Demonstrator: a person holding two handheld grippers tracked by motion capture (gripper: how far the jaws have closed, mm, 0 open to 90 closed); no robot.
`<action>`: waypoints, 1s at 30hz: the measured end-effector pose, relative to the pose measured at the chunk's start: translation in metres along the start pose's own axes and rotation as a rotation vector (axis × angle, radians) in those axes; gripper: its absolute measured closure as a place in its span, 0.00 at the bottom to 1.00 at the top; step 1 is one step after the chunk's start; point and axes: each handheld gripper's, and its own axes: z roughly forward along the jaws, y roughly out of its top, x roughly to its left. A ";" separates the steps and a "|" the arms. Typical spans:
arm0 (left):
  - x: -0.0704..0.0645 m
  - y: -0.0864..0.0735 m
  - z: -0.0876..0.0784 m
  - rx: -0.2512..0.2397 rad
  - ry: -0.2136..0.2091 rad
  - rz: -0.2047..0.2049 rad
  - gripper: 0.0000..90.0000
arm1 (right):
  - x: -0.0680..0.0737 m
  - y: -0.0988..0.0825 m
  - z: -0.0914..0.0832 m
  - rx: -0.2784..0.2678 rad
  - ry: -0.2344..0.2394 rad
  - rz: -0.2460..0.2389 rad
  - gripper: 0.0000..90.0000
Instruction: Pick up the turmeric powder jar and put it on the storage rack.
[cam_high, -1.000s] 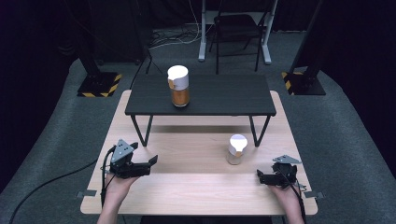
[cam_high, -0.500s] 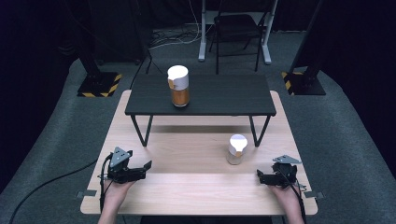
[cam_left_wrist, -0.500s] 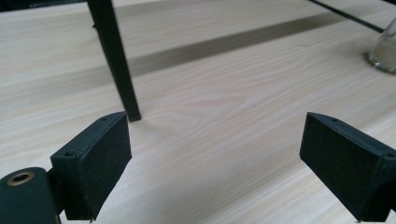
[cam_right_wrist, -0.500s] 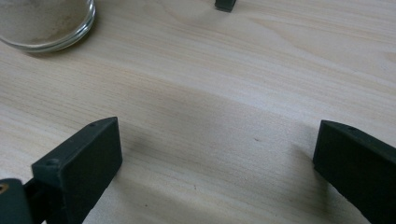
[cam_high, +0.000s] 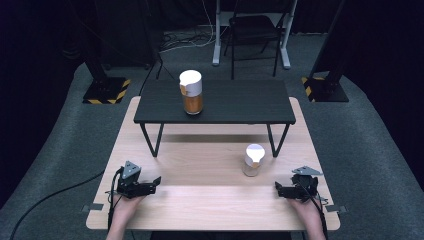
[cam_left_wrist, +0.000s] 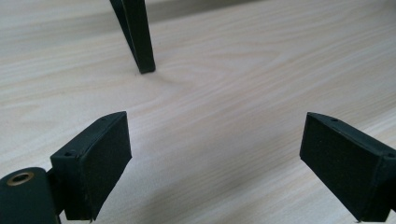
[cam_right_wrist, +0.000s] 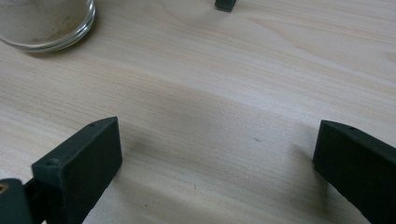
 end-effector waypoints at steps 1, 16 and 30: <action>0.000 0.000 0.002 0.010 -0.002 0.003 0.09 | 0.000 0.000 0.000 0.000 0.000 0.000 0.00; -0.004 0.008 0.018 0.110 -0.002 0.017 0.09 | 0.000 0.000 0.000 0.000 0.000 0.000 0.00; -0.011 0.010 0.020 0.121 0.027 0.027 0.08 | 0.000 0.000 0.000 0.000 0.000 0.000 0.00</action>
